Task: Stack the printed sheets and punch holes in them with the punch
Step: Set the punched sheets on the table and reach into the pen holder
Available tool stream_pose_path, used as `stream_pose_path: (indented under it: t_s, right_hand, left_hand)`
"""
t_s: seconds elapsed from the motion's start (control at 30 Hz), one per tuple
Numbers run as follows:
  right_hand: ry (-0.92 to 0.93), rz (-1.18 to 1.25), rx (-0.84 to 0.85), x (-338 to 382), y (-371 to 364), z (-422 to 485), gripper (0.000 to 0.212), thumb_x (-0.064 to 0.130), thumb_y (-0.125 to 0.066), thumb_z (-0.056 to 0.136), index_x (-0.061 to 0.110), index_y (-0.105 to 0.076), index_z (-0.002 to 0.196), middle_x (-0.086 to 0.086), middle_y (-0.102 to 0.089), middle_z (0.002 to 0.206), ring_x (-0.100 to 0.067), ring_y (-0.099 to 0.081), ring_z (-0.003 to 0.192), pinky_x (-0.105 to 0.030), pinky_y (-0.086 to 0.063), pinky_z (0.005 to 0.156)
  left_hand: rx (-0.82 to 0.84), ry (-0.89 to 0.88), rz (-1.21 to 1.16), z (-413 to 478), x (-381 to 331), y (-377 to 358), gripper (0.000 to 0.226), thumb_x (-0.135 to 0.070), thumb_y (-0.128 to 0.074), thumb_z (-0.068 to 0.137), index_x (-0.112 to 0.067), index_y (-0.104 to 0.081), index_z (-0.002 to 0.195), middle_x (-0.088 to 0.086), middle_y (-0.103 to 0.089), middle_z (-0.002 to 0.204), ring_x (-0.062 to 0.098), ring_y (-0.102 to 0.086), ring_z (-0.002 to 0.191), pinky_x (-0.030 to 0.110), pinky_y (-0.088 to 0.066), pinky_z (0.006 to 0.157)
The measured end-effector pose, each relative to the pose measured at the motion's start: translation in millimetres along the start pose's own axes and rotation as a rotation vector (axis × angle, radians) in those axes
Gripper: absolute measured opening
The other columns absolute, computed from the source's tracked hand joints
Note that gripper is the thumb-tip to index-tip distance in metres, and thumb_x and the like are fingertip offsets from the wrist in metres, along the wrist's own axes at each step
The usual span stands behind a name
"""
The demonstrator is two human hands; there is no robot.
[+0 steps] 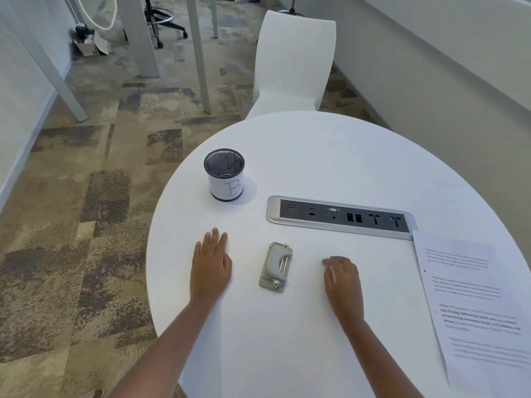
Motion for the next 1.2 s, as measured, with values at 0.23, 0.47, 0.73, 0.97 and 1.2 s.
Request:
stream_pose_path:
  t_s: [0.23,0.47,0.73,0.97,1.2]
  right_hand:
    - [0.135,-0.146,-0.006,-33,24,-43,0.030,-0.003,-0.060,0.081,0.005,-0.065,0.109,-0.017,-0.064,0.116,-0.037,-0.058,0.111,-0.046,-0.047,0.095]
    - [0.194,-0.234,-0.017,-58,54,-74,0.041,0.020,-0.035,0.082,0.007,-0.068,0.103,-0.014,-0.069,0.109,-0.035,-0.064,0.104,-0.049,-0.054,0.084]
    - [0.266,-0.231,0.045,-87,74,-90,0.029,0.003,-0.064,0.075,0.007,-0.069,0.103,-0.014,-0.070,0.108,-0.035,-0.065,0.102,-0.048,-0.055,0.081]
    - [0.267,-0.183,0.101,-100,88,-83,0.036,-0.004,-0.070,0.070,0.002,-0.067,0.105,-0.022,-0.067,0.111,-0.041,-0.063,0.104,-0.052,-0.054,0.083]
    - [0.170,-0.236,0.245,-109,73,-58,0.045,0.020,-0.037,0.095,0.010,-0.035,0.139,-0.014,-0.028,0.152,-0.029,-0.019,0.143,-0.037,-0.022,0.116]
  left_hand:
    - [-0.005,0.034,0.003,-36,-17,0,0.056,-0.017,-0.025,0.081,0.004,-0.059,0.120,0.027,-0.057,0.128,0.044,-0.055,0.117,0.056,-0.044,0.096]
    - [0.007,0.074,0.027,-83,-53,-2,0.053,-0.014,-0.028,0.079,0.009,-0.064,0.110,0.030,-0.063,0.118,0.047,-0.062,0.106,0.059,-0.049,0.085]
    - [0.078,0.131,0.031,-140,-103,-21,0.053,-0.015,-0.030,0.077,0.009,-0.065,0.108,0.028,-0.065,0.116,0.043,-0.064,0.104,0.057,-0.051,0.084]
    - [0.160,0.125,0.065,-148,-143,-34,0.051,-0.015,-0.032,0.076,0.007,-0.068,0.104,0.029,-0.067,0.111,0.039,-0.068,0.098,0.054,-0.054,0.077]
    - [0.200,-0.065,0.183,-135,-185,-41,0.039,-0.017,-0.061,0.065,-0.001,-0.073,0.098,0.022,-0.072,0.105,0.030,-0.072,0.091,0.044,-0.060,0.067]
Point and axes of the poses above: each hand's wrist, its own z-axis towards the middle knuckle, its own y-axis out of the back of the hand, x = y × z, the point moved 6 cm from there along z, towards the middle knuckle
